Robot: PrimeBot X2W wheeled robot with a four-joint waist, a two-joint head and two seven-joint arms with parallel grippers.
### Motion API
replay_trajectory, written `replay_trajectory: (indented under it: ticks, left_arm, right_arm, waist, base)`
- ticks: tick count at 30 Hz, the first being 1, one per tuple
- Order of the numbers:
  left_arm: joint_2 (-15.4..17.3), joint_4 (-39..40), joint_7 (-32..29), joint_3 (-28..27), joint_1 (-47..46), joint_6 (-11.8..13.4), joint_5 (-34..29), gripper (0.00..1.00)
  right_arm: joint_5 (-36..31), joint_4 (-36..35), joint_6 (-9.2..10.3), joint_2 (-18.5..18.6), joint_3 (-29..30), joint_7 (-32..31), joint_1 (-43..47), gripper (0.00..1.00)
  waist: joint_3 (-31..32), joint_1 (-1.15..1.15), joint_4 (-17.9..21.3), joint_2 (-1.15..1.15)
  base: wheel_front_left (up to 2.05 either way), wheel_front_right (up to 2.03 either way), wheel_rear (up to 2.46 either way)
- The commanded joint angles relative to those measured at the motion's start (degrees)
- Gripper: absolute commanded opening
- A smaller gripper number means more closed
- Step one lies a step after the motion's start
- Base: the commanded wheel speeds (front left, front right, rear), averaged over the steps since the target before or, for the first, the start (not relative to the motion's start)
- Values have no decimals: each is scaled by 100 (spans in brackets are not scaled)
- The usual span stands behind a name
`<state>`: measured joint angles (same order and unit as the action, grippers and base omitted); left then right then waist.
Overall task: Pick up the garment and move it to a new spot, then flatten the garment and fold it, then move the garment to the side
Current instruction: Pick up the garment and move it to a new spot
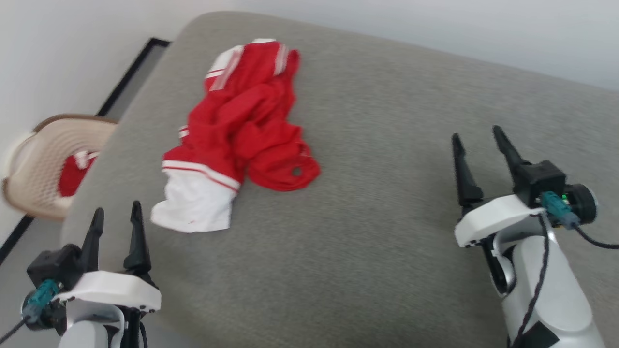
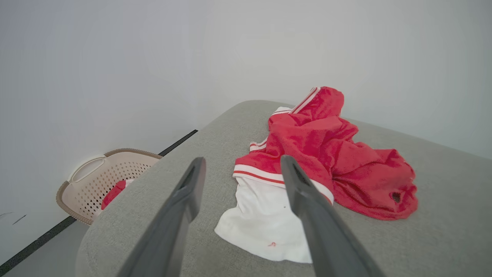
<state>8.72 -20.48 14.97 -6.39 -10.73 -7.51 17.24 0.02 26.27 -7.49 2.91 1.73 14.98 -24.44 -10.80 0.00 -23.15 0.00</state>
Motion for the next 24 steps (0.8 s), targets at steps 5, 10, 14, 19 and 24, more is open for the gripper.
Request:
replay_trajectory:
  ticks: [5,10,14,19,24]
  left_arm:
    - [-253,115,28,-223,264,5,-55,100]
    - [-319,179,28,-276,357,5,-46,100]
    - [-272,199,28,-244,330,5,-15,100]
    - [163,217,28,87,-63,5,42,100]
    - [1001,145,28,570,-749,5,341,100]
  right_arm:
    - [230,249,1,6,-474,29,-177,100]
    - [330,331,0,9,-672,29,-227,100]
    - [431,347,0,11,-821,29,-329,100]
    - [565,253,0,11,-988,29,-481,100]
    - [681,78,0,8,-973,29,-505,100]
  waist:
    - [25,0,-710,0]
    - [6,0,-760,0]
    - [-79,0,-574,0]
    - [-385,0,46,0]
    - [-794,0,823,0]
  base:
    - [0,0,0]
    - [0,0,0]
    - [0,0,0]
    - [0,0,0]
    - [0,0,0]
